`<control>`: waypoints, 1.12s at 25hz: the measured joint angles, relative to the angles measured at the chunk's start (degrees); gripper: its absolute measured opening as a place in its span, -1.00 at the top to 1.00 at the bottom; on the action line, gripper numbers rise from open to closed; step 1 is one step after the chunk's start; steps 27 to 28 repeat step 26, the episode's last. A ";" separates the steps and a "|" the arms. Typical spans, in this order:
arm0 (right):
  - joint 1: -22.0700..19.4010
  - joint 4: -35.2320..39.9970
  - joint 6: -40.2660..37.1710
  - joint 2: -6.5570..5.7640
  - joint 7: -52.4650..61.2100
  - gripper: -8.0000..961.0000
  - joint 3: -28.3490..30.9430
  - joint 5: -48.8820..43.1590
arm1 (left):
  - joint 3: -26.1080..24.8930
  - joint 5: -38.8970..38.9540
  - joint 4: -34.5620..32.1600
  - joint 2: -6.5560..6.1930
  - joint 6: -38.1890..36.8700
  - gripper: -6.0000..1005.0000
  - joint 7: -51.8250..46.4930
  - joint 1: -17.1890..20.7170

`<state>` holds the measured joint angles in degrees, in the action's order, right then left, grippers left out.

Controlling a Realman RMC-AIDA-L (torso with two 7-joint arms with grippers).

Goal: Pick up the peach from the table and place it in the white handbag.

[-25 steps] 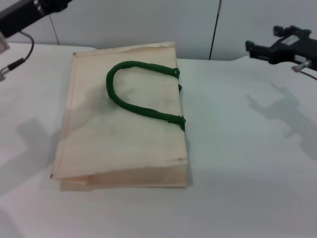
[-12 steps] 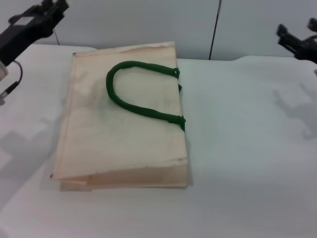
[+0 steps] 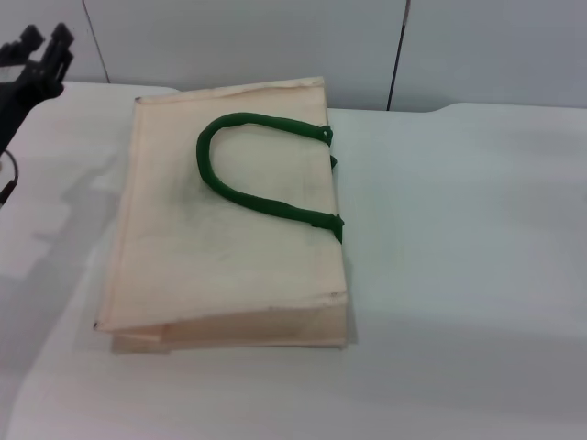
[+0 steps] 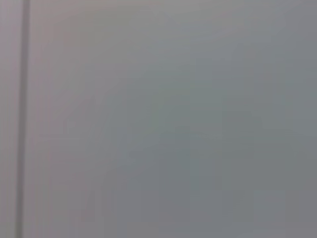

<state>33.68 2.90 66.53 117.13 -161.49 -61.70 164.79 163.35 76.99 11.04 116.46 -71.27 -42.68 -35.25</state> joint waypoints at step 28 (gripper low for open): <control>-1.09 -2.62 -1.47 -0.94 12.89 -0.86 9.49 -0.26 | -0.05 19.18 -11.00 0.35 -6.03 0.12 20.93 6.86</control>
